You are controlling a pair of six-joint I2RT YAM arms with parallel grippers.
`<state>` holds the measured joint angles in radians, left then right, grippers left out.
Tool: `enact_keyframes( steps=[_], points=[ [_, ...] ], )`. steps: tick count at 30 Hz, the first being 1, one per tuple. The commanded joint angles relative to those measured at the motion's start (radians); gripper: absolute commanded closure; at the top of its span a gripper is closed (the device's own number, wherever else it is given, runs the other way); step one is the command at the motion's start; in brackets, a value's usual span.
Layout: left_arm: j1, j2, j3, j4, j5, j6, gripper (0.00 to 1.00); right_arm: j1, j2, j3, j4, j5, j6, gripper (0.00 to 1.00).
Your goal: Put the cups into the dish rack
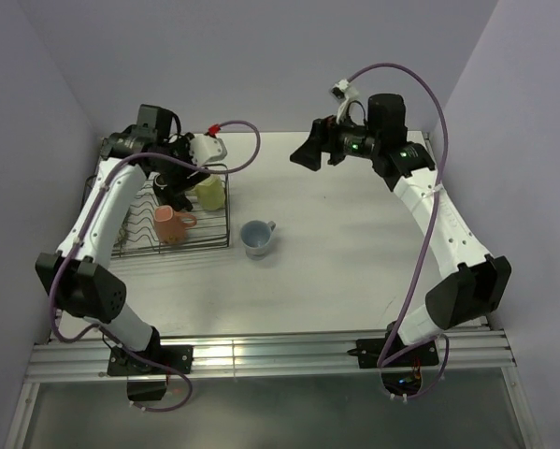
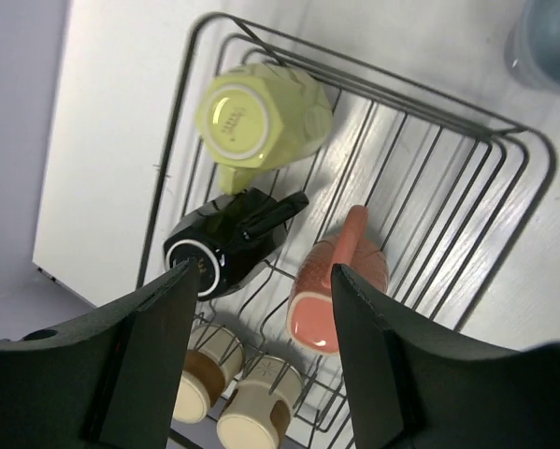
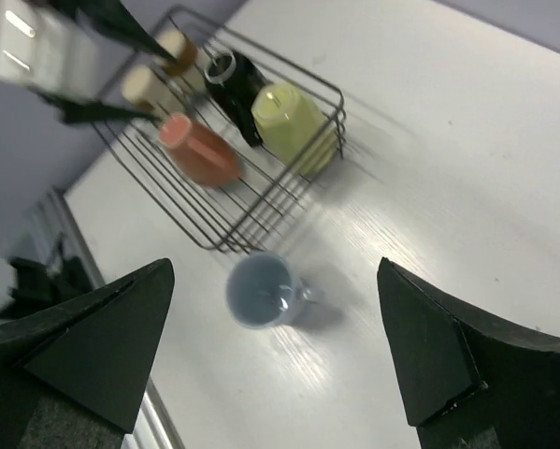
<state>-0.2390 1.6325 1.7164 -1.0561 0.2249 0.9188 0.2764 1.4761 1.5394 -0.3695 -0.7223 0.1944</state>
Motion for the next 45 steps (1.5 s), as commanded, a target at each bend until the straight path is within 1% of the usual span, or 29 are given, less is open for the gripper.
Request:
enact_keyframes(
  steps=[1,2,3,4,5,6,7,8,9,10,11,13,14,16,17,18,21,27,33,36,42,45],
  points=[
    [0.032,-0.089,0.048,0.036,0.138,-0.09,0.34,0.073,0.052,0.097,-0.256,0.118,-0.301,0.03],
    [0.052,-0.121,0.043,0.051,0.161,-0.139,0.34,0.095,0.064,0.114,-0.323,0.144,-0.329,0.04],
    [0.062,-0.138,0.034,0.06,0.221,-0.156,0.34,0.118,0.076,0.148,-0.353,0.174,-0.357,0.07],
    [0.088,-0.176,0.028,0.082,0.25,-0.173,0.34,0.171,0.105,0.163,-0.385,0.245,-0.401,0.08],
    [0.108,-0.198,0.022,0.094,0.283,-0.216,0.33,0.197,0.122,0.18,-0.44,0.279,-0.421,0.09],
    [0.13,-0.216,0.014,0.108,0.319,-0.241,0.3,0.223,0.137,0.204,-0.462,0.308,-0.437,0.13],
    [0.154,-0.236,0.002,0.12,0.405,-0.262,0.29,0.243,0.165,0.211,-0.48,0.332,-0.453,0.15],
    [0.209,-0.265,-0.003,0.136,0.448,-0.309,0.28,0.283,0.179,0.218,-0.508,0.363,-0.461,0.17],
    [0.233,-0.276,-0.012,0.137,0.494,-0.334,0.28,0.3,0.191,0.229,-0.517,0.38,-0.467,0.2],
    [0.289,-0.295,-0.017,0.137,0.583,-0.356,0.28,0.317,0.216,0.232,-0.525,0.397,-0.475,0.22],
    [0.311,-0.302,-0.027,0.143,0.62,-0.401,0.28,0.352,0.233,0.235,-0.537,0.429,-0.48,0.23],
    [0.342,-0.336,-0.078,0.166,0.686,-0.458,0.29,0.383,0.286,0.26,-0.559,0.461,-0.49,0.27],
    [0.363,-0.35,-0.101,0.18,0.747,-0.51,0.29,0.406,0.306,0.268,-0.571,0.484,-0.49,0.28],
    [0.388,-0.396,-0.182,0.25,0.789,-0.573,0.29,0.426,0.357,0.281,-0.577,0.498,-0.498,0.3],
    [0.395,-0.413,-0.208,0.281,0.826,-0.64,0.29,0.435,0.372,0.286,-0.582,0.503,-0.498,0.31],
    [0.403,-0.428,-0.26,0.342,0.844,-0.67,0.29,0.452,0.398,0.292,-0.582,0.512,-0.5,0.32],
    [0.418,-0.473,-0.336,0.43,0.881,-0.764,0.29,0.478,0.437,0.298,-0.568,0.54,-0.51,0.32],
    [0.418,-0.49,-0.376,0.453,0.918,-0.807,0.28,0.488,0.507,0.355,-0.552,0.57,-0.52,0.33],
    [0.42,-0.499,-0.396,0.467,0.962,-0.81,0.27,0.509,0.536,0.366,-0.523,0.561,-0.593,0.34],
    [0.42,-0.494,-0.391,0.452,0.988,-0.801,0.27,0.521,0.556,0.383,-0.545,0.528,-0.665,0.34],
    [0.42,-0.493,-0.399,0.462,1.025,-0.816,0.27,0.524,0.544,0.347,-0.534,0.46,-0.899,0.36],
    [0.422,-0.496,-0.408,0.479,1.031,-0.833,0.27,0.524,0.556,0.347,-0.534,0.446,-0.984,0.37]
  ],
)
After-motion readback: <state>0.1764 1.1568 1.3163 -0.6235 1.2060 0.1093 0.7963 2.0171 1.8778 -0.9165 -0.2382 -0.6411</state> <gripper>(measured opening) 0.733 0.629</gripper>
